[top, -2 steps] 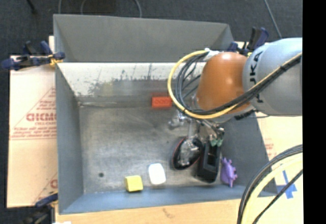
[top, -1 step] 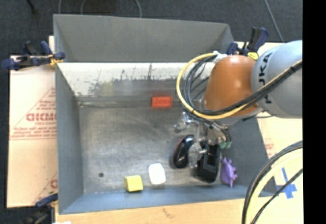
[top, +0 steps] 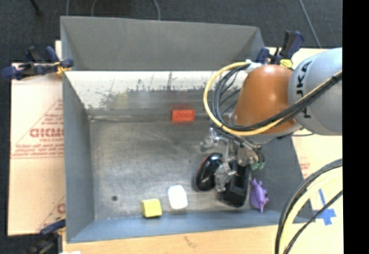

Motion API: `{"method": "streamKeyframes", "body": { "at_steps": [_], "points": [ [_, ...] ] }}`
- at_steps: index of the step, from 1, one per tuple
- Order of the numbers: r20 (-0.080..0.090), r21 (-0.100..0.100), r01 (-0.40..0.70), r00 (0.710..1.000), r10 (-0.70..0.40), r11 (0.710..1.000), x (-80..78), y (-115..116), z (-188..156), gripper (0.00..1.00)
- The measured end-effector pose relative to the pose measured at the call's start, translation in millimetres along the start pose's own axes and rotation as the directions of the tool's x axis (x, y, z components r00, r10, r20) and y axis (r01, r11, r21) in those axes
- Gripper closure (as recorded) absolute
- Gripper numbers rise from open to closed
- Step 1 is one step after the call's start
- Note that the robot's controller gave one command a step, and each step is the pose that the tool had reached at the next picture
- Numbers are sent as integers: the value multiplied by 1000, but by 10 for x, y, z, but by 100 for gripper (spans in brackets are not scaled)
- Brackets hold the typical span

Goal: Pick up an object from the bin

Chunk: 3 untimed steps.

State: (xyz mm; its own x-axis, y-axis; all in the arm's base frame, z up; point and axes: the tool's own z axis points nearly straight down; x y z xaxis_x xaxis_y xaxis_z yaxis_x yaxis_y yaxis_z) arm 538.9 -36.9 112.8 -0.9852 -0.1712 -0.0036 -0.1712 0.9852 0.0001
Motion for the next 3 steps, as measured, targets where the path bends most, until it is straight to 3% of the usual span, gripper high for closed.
{"method": "streamKeyframes", "body": {
  "at_steps": [1,2,3],
  "points": [
    [-5,-2,-13,1000,13,1000,-137,-308,388,0],
    [-7,-4,-123,992,123,992,-157,-339,372,100],
    [-6,-4,-123,992,123,992,-157,-339,372,100]
  ]
}}
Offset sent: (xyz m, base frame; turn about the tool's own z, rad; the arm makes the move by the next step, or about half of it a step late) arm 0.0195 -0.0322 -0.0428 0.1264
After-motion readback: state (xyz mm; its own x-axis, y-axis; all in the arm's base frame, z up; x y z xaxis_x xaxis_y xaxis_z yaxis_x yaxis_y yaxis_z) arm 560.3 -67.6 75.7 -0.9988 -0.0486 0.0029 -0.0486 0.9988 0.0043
